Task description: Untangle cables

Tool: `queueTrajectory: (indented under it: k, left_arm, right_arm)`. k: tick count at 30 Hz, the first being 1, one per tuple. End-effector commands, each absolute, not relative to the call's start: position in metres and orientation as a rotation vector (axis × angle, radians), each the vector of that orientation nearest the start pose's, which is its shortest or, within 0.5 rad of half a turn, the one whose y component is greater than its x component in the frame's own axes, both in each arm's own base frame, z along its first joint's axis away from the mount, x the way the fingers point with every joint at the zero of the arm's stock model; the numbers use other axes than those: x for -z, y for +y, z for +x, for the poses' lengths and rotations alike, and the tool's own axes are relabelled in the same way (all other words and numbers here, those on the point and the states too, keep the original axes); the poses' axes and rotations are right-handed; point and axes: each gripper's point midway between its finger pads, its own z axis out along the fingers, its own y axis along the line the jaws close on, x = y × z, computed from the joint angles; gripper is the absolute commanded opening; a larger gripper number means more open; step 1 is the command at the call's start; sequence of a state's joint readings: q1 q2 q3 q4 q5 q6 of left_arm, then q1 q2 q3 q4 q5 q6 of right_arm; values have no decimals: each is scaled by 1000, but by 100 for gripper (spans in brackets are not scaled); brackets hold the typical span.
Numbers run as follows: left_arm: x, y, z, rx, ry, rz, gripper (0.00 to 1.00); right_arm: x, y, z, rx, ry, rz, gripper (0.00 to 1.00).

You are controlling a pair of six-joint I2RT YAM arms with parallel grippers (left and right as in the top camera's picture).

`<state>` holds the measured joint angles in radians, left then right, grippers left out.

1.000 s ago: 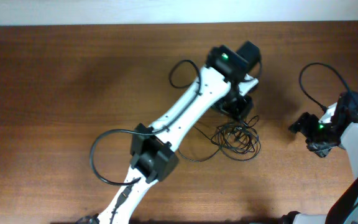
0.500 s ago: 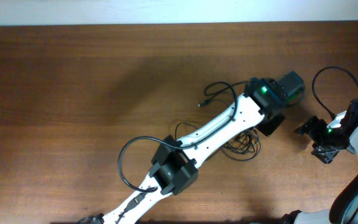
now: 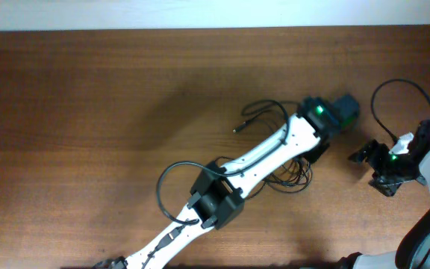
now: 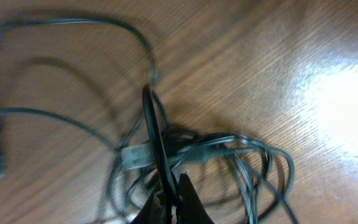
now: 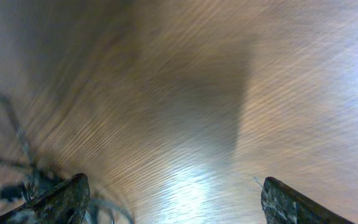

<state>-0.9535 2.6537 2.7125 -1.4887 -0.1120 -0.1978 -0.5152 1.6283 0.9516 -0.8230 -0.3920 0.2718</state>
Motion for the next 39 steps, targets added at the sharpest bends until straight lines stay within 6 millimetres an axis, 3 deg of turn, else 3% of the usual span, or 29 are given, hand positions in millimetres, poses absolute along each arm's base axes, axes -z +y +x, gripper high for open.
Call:
queueTrajectory:
  k: [1, 3, 6, 12, 15, 19, 24, 27, 31, 36, 39]
  left_arm:
    - [-126, -413, 337, 174, 2659, 1188, 0]
    - [-148, -402, 339, 262, 2632, 1236, 0]
    - [-170, -390, 352, 391, 2623, 1170, 0]
    - [-211, -388, 353, 1005, 2509, 1207, 0]
    - [-222, -380, 360, 1135, 2461, 1193, 0]
    - [-222, -365, 375, 1123, 2472, 1139, 0]
    - [-210, -368, 373, 1116, 2510, 1147, 0]
    - [-183, -368, 370, 1003, 2600, 1173, 0]
    - [-139, -349, 385, 674, 2788, 1073, 0]
    - [-127, -321, 402, 428, 2910, 833, 0]
    - [-122, -306, 406, 366, 2951, 771, 0]
  right_arm:
    - [-52, -33, 292, -852, 2758, 713, 87]
    - [-66, -5, 299, -1006, 2708, 489, 84]
    - [-77, 18, 302, -1117, 2666, 344, 80]
    - [-77, 34, 304, -1118, 2671, 236, 54]
    - [-78, 39, 308, -1110, 2662, 191, 53]
    - [-78, 45, 309, -1103, 2657, 122, 52]
    - [-79, 43, 319, -1073, 2619, 89, 43]
    - [-80, 42, 323, -1060, 2608, 82, 38]
    - [-79, 42, 320, -1065, 2619, 89, 16]
    - [-79, 42, 320, -1065, 2618, 89, 11]
    - [-80, 41, 324, -1063, 2609, 112, 7]
